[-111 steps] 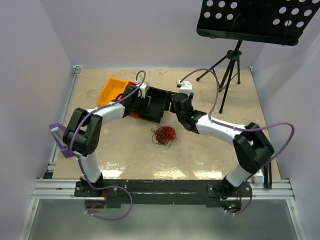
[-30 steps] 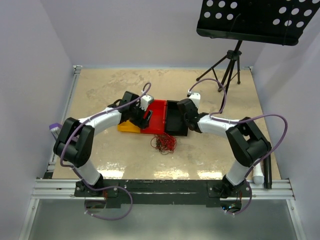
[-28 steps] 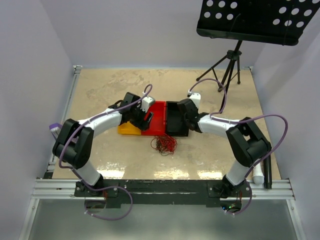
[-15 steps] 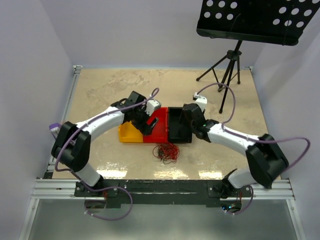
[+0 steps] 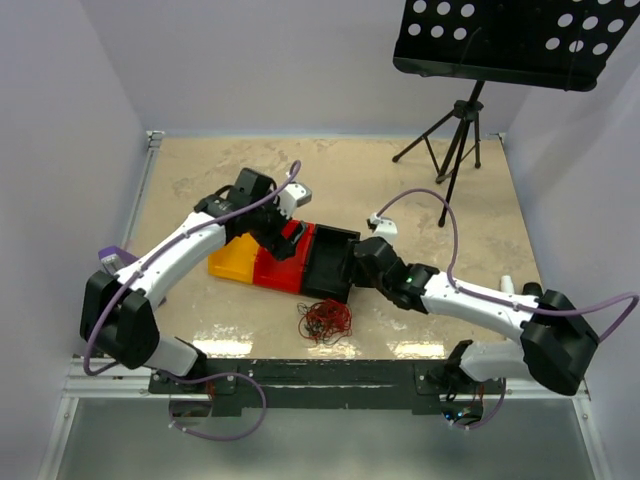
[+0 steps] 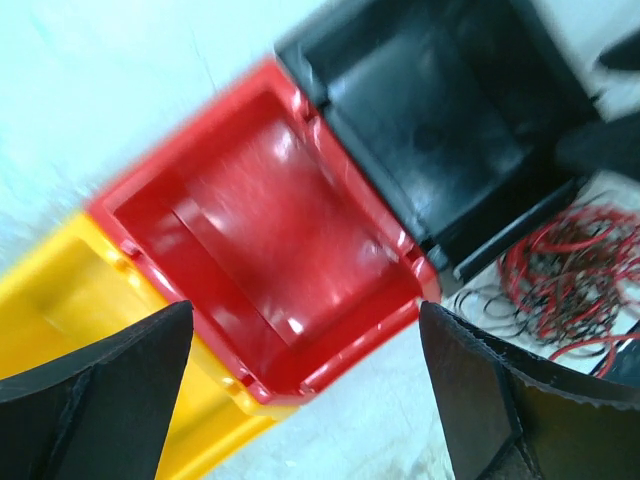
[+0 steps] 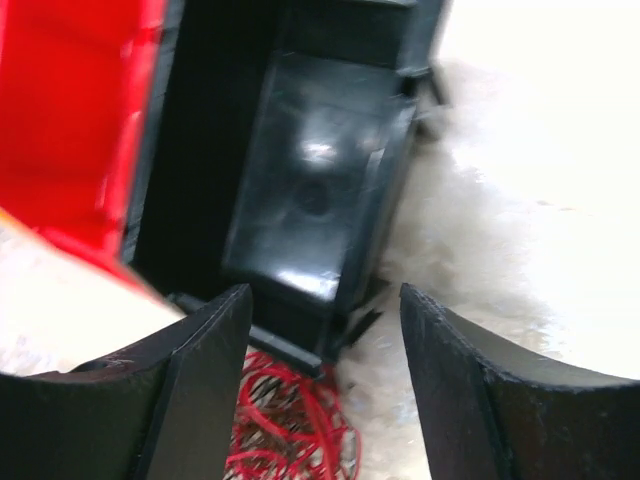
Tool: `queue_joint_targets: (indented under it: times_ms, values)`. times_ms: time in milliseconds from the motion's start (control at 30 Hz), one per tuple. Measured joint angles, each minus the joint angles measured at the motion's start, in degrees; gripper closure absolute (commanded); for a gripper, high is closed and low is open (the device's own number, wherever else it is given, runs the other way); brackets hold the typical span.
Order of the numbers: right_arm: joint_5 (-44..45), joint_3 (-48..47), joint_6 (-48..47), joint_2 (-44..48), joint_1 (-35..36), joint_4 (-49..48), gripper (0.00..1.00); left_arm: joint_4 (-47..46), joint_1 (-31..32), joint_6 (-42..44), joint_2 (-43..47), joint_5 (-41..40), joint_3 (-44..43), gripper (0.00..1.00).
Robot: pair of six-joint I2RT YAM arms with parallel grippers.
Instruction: Untangle the cables
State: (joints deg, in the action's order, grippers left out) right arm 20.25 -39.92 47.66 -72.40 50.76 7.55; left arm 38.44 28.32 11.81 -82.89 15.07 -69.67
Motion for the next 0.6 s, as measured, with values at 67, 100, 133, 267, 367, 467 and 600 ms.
queue_joint_targets:
  times_ms: [67, 100, 133, 267, 367, 467, 600]
  values:
    - [0.9, -0.7, 0.3, -1.3, -1.1, 0.9, 0.41, 0.0, 0.0, 0.0, -1.6, -0.8, 2.7, 0.01]
    - [1.3, -1.6, 0.3, -2.5, -1.8, 1.5, 0.42, -0.1, 0.0, 0.0, -2.7, -1.1, 3.4, 0.01]
    - [1.4, -2.7, 0.1, -3.7, -2.7, 1.9, 0.43, -0.5, 0.0, 0.0, -4.2, -2.0, 4.1, 0.01]
    - [1.6, -7.5, -1.8, -8.2, -7.3, 1.3, 0.52, -1.1, 0.0, 0.0, -6.8, -4.0, 4.9, 0.01]
    - [1.7, -9.9, -3.4, -11.3, -9.9, 0.1, 0.59, -1.3, -0.3, 0.0, -6.2, -4.9, 4.9, 0.01]
    - [1.8, -11.0, -4.3, -14.3, -10.6, -0.5, 0.6, -1.2, -1.0, 0.0, -4.9, -5.0, 4.7, 0.01]
    - [1.7, -12.5, -5.7, -18.0, -11.1, -1.2, 0.61, -0.9, -2.3, 0.5, -3.3, -4.8, 4.2, 0.01]
